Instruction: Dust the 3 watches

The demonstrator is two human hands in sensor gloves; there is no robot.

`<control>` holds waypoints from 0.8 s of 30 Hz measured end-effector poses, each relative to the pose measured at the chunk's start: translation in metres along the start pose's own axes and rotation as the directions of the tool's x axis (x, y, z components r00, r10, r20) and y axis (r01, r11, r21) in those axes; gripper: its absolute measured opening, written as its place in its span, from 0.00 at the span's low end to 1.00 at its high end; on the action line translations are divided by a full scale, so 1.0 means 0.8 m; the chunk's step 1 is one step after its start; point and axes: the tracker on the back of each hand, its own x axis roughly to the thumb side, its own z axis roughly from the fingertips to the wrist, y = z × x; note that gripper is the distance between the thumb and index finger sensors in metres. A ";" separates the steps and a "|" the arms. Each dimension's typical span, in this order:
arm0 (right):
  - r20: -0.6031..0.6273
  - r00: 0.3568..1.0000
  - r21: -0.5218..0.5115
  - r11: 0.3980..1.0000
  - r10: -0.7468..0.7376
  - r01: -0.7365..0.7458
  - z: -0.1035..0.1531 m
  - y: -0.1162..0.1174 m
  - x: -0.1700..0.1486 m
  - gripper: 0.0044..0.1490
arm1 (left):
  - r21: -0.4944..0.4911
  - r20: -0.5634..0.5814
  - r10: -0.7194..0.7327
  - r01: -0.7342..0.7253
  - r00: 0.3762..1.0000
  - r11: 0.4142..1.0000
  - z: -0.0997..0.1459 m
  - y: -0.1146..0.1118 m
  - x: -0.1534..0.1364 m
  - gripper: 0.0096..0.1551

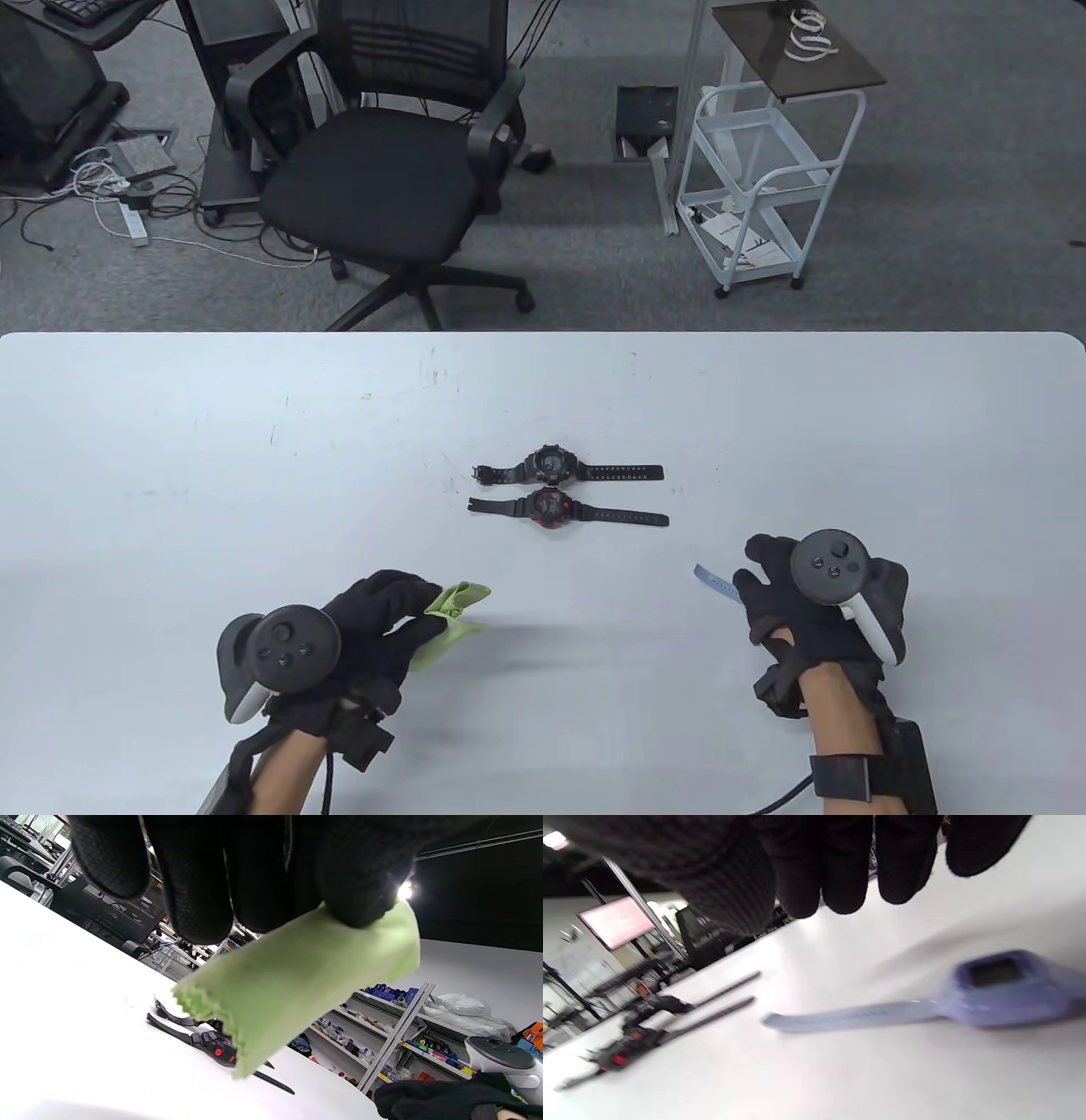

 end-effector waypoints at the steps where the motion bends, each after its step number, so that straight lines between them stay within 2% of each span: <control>1: -0.016 1.000 0.013 1.000 0.010 -0.010 -0.002 0.003 -0.003 0.41 | -0.003 0.000 -0.003 0.003 1.000 1.000 0.000 -0.001 0.000 0.23; 5: -0.101 0.992 0.063 0.995 0.080 -0.074 -0.009 0.015 -0.020 0.42 | -0.009 0.000 -0.012 0.012 1.000 1.000 0.000 -0.002 0.000 0.23; 7: -0.167 0.981 0.129 0.988 0.101 -0.079 -0.010 0.015 -0.029 0.45 | -0.010 -0.004 -0.013 0.013 1.000 1.000 0.000 -0.002 0.000 0.23; 11: -0.261 0.964 0.283 0.959 0.052 0.025 -0.007 0.011 -0.050 0.52 | -0.012 -0.011 -0.009 0.009 1.000 1.000 -0.001 -0.002 -0.001 0.23; 13: -0.282 0.956 0.296 0.955 0.086 0.002 -0.006 0.009 -0.055 0.54 | -0.013 -0.013 -0.010 0.010 1.000 1.000 -0.001 -0.002 -0.001 0.23; 14: -0.289 0.947 0.304 0.952 0.141 -0.049 -0.004 0.009 -0.056 0.54 | -0.014 -0.013 -0.011 0.011 1.000 1.000 -0.001 -0.002 -0.001 0.23; 16: -0.255 0.936 0.253 0.951 0.244 -0.179 -0.003 0.010 -0.058 0.53 | -0.014 -0.014 -0.013 0.013 1.000 1.000 -0.001 -0.002 -0.001 0.23; 18: -0.253 0.934 0.200 0.958 0.251 -0.204 -0.003 0.012 -0.060 0.50 | -0.015 -0.015 -0.012 0.011 1.000 1.000 -0.001 -0.002 -0.002 0.23; 24: -0.245 0.934 0.174 0.960 0.259 -0.220 -0.001 0.011 -0.064 0.48 | -0.021 -0.022 -0.011 0.010 1.000 1.000 -0.002 -0.001 -0.002 0.23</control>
